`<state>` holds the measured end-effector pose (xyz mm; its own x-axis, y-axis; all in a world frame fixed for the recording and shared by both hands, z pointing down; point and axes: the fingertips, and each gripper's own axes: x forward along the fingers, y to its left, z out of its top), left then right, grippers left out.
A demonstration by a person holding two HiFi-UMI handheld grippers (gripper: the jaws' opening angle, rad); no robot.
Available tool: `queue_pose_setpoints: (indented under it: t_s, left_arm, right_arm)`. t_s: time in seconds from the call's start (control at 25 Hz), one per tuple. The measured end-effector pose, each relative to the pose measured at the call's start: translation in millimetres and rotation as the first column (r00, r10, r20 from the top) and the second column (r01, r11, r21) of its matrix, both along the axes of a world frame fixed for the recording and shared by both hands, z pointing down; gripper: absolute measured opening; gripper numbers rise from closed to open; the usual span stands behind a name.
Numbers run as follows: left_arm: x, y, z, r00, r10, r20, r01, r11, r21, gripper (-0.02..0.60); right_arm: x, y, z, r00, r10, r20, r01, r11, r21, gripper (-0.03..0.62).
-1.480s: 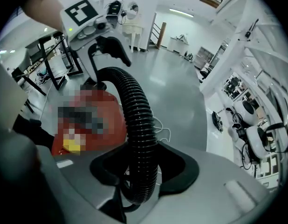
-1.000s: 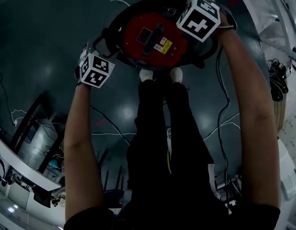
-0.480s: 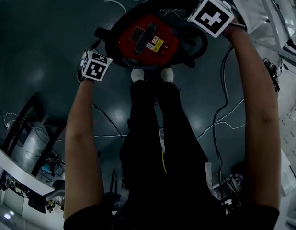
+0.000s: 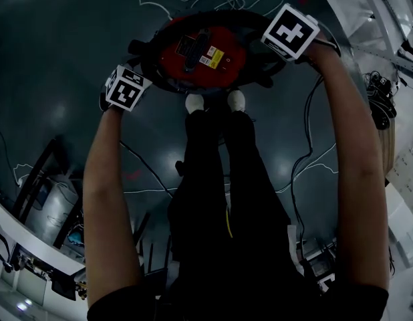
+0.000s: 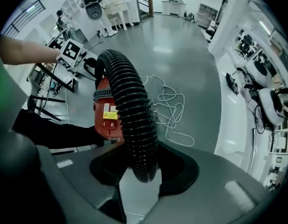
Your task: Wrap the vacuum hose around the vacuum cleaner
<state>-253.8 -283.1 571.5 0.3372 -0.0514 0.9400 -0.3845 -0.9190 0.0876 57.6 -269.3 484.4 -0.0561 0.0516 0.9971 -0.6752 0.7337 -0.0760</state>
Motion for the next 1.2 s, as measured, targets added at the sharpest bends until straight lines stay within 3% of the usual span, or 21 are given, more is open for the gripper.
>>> queue_pose_setpoints:
  t_s: [0.16, 0.44, 0.72, 0.92, 1.04, 1.2]
  left_arm:
    - [0.6, -14.7, -13.3, 0.998, 0.059, 0.021, -0.059, 0.998, -0.015, 0.186]
    - [1.4, -53.0, -41.3, 0.988, 0.123, 0.089, -0.126, 0.992, 0.021, 0.184]
    - [22.3, -86.1, -34.5, 0.961, 0.233, 0.151, -0.227, 0.972, -0.051, 0.189]
    - [34.7, -93.8, -18.5, 0.953, 0.237, 0.187, -0.229, 0.971, -0.064, 0.192]
    - [41.3, -97.0, -10.2, 0.956, 0.220, 0.196, -0.214, 0.975, -0.050, 0.192]
    - [46.7, -104.7, 3.0, 0.977, 0.144, 0.160, -0.142, 0.990, -0.025, 0.193]
  right_arm:
    - [-1.1, 23.7, 7.2, 0.999, 0.036, 0.010, -0.035, 0.994, -0.108, 0.176]
    - [-2.9, 29.3, -0.1, 0.996, 0.084, 0.025, -0.078, 0.982, -0.175, 0.175]
    - [-4.7, 50.0, 12.3, 0.986, 0.168, 0.004, -0.157, 0.927, -0.340, 0.175]
    - [1.1, 64.4, 40.5, 0.964, 0.265, 0.005, -0.241, 0.886, -0.397, 0.176]
    - [3.7, 67.9, 62.4, 0.953, 0.303, 0.003, -0.278, 0.879, -0.386, 0.176]
    - [9.8, 47.9, 84.8, 0.926, 0.375, 0.043, -0.350, 0.896, -0.272, 0.178]
